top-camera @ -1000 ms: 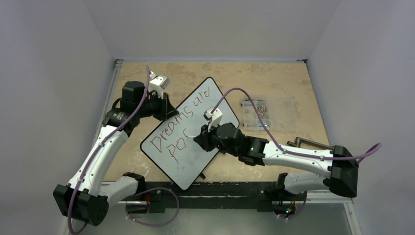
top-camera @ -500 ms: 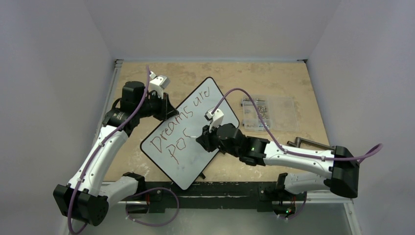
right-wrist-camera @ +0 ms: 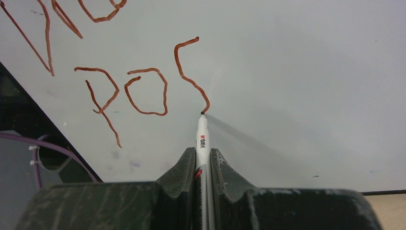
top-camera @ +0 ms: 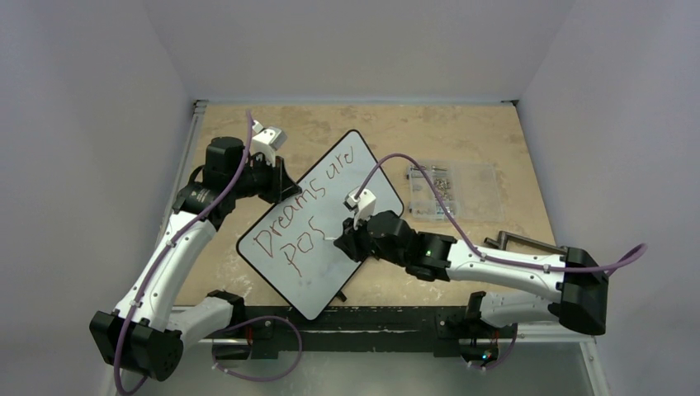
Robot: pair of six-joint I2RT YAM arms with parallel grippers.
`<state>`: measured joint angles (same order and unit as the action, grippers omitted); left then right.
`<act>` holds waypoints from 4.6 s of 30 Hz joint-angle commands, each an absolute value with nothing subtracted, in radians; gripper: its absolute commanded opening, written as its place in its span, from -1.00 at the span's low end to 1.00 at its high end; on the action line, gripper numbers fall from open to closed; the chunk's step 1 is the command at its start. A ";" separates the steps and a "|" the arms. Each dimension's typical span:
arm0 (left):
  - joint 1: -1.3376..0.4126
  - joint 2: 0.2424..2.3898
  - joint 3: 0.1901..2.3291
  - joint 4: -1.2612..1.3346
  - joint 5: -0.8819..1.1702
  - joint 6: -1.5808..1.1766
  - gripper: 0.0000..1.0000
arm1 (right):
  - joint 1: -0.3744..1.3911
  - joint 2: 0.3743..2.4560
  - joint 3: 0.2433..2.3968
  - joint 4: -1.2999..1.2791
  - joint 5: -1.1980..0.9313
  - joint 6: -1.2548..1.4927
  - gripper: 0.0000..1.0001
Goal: Write a sentence on the whiteboard
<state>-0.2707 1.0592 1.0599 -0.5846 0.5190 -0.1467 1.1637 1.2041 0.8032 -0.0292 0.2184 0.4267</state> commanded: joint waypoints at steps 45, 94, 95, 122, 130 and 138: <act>-0.273 1.027 1.075 -0.489 0.520 -0.132 -1.00 | 1.095 1.194 0.954 0.018 0.322 0.384 -1.00; -0.273 1.025 1.075 -0.487 0.519 -0.132 -1.00 | 1.093 1.196 0.868 0.002 0.238 0.433 -1.00; -0.273 1.025 1.075 -0.488 0.520 -0.132 -1.00 | 1.093 1.194 0.868 -0.021 0.246 0.435 -1.00; -0.273 1.023 1.075 -0.487 0.521 -0.132 -1.00 | 1.092 1.156 0.801 -0.083 0.253 0.463 -1.00; -0.273 1.024 1.075 -0.489 0.520 -0.132 -1.00 | 1.094 1.206 0.809 -0.084 0.183 0.429 -1.00; -0.273 1.023 1.075 -0.489 0.520 -0.132 -1.00 | 1.094 1.252 0.839 -0.062 0.118 0.393 -1.00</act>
<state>-0.2687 1.0534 1.0588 -0.5854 0.5011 -0.1459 1.0939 1.2114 0.8101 -0.0898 0.1642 0.4248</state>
